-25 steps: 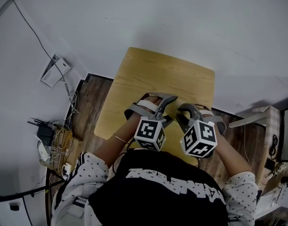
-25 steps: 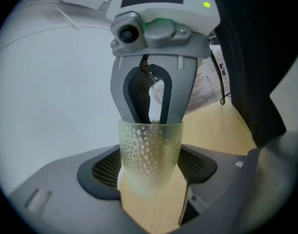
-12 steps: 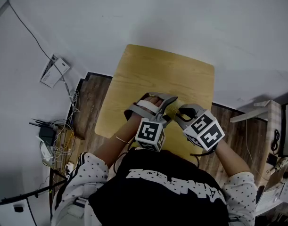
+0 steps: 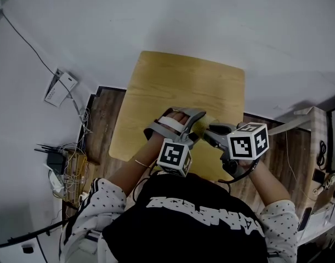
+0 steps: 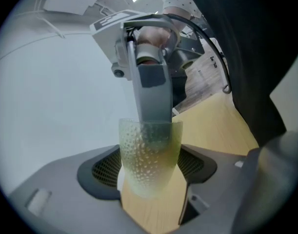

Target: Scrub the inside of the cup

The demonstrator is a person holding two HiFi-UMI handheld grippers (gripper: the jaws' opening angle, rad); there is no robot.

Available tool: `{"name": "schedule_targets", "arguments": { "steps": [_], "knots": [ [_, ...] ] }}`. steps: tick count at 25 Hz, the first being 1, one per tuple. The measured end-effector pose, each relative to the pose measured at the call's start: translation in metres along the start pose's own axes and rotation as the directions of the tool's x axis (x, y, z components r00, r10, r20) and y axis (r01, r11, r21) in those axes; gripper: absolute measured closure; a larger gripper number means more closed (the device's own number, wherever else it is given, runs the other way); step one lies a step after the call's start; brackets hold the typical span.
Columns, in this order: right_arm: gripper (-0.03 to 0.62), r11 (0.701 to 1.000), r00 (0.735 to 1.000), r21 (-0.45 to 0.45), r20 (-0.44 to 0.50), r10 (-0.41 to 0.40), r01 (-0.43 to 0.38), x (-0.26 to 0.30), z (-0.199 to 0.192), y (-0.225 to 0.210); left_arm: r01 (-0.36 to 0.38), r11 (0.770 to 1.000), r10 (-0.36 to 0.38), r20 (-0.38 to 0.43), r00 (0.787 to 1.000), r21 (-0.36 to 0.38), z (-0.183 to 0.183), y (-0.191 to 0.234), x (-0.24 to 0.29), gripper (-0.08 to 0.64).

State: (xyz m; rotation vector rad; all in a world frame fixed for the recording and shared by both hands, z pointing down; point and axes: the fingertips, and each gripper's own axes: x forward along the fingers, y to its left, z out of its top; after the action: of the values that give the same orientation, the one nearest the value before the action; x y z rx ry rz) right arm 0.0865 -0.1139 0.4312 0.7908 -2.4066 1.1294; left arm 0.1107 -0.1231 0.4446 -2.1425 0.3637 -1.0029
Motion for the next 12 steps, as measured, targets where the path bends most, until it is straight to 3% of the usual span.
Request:
{"name": "schedule_targets", "arguments": {
  "steps": [5,12],
  "knots": [
    [0.520,0.982,0.994,0.171,0.084,0.071,-0.085,-0.009,0.001,0.002,-0.012,1.000,0.011,0.023,1.000,0.022,0.009,0.000,-0.001,0.201],
    [0.520,0.936,0.975,0.298,0.173,0.142,-0.189,-0.022,0.001,0.002,-0.032,0.997,0.027,0.060,0.998,0.068,0.020,-0.001,-0.001,0.201]
  ]
}}
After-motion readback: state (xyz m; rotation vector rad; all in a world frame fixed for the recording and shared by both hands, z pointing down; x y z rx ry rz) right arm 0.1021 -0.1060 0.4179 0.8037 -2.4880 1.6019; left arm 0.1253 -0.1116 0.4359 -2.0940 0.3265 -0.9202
